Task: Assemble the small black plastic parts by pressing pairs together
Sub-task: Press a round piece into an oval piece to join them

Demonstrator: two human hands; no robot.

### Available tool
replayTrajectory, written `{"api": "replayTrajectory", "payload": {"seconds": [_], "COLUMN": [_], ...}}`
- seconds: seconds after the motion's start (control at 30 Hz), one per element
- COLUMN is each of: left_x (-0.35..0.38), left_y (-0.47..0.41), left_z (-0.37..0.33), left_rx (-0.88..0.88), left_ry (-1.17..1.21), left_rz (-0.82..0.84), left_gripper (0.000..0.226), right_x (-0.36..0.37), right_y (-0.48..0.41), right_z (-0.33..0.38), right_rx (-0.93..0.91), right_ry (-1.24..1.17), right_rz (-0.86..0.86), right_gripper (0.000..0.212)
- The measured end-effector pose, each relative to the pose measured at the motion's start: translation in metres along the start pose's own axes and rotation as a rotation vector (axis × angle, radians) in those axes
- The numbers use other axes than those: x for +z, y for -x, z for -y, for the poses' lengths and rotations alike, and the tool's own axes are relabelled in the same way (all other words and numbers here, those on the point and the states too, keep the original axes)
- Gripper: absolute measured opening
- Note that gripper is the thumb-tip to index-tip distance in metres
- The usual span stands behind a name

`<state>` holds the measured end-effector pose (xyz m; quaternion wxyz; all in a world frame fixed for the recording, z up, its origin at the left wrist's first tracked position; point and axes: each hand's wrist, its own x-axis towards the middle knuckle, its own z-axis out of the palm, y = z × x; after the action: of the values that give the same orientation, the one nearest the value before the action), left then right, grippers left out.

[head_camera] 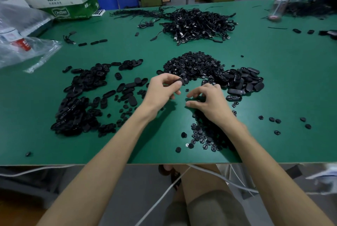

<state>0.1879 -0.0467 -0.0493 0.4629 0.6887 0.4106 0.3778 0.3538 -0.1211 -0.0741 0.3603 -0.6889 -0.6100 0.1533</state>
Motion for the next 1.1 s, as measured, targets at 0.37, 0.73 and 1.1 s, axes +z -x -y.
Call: {"api": "replayTrajectory", "payload": {"seconds": [0.37, 0.73, 1.1], "left_x": [0.037, 0.036, 0.038], "left_y": [-0.001, 0.003, 0.007], "left_z": [0.015, 0.020, 0.019], "left_rx": [-0.080, -0.025, 0.018], "left_ry": [0.305, 0.295, 0.278], "left_rz": [-0.057, -0.057, -0.005], "left_gripper": [0.013, 0.028, 0.024], "right_x": [0.002, 0.000, -0.007], "right_y": [-0.002, 0.000, 0.000], "right_z": [-0.003, -0.004, -0.007], "right_rx": [-0.036, 0.030, 0.140], "right_ry": [-0.018, -0.242, -0.547], "right_rz": [-0.018, -0.197, -0.282], "right_gripper": [0.014, 0.008, 0.004]}}
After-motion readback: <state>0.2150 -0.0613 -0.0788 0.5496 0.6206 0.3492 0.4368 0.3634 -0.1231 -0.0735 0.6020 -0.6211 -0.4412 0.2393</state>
